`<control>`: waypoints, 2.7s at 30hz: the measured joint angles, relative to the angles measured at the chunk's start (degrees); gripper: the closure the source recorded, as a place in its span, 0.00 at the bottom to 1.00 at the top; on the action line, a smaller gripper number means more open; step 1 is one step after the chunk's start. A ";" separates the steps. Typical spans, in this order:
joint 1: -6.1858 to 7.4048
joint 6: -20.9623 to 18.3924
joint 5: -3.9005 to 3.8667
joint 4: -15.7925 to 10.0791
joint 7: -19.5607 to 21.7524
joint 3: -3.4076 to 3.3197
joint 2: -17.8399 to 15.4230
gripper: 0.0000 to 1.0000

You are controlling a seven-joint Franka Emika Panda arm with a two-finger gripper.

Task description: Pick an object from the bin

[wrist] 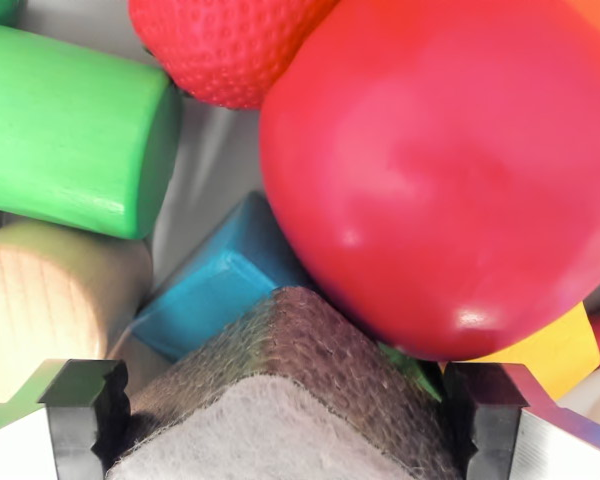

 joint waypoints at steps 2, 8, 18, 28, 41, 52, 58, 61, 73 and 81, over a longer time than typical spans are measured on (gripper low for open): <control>0.00 0.00 0.00 0.00 0.00 0.00 0.00 1.00; 0.03 -0.03 0.00 0.00 0.00 -0.02 -0.09 1.00; 0.25 -1.55 -0.04 -0.24 0.07 -0.30 -2.07 1.00; 0.54 -4.48 -0.62 -0.62 0.40 -0.74 -5.42 1.00; 0.87 -9.66 -1.71 -0.67 1.02 -1.27 -10.75 1.00; 0.99 -15.04 -2.76 0.24 1.74 -1.50 -15.27 1.00; 0.99 -18.34 -3.23 1.27 2.07 -1.53 -17.62 1.00; 0.99 -20.16 -3.47 1.93 2.23 -1.54 -18.82 1.00; 0.99 -26.36 -4.08 4.84 2.71 -1.55 -22.12 1.00; 0.99 -30.00 -4.32 6.97 2.90 -1.55 -23.69 1.00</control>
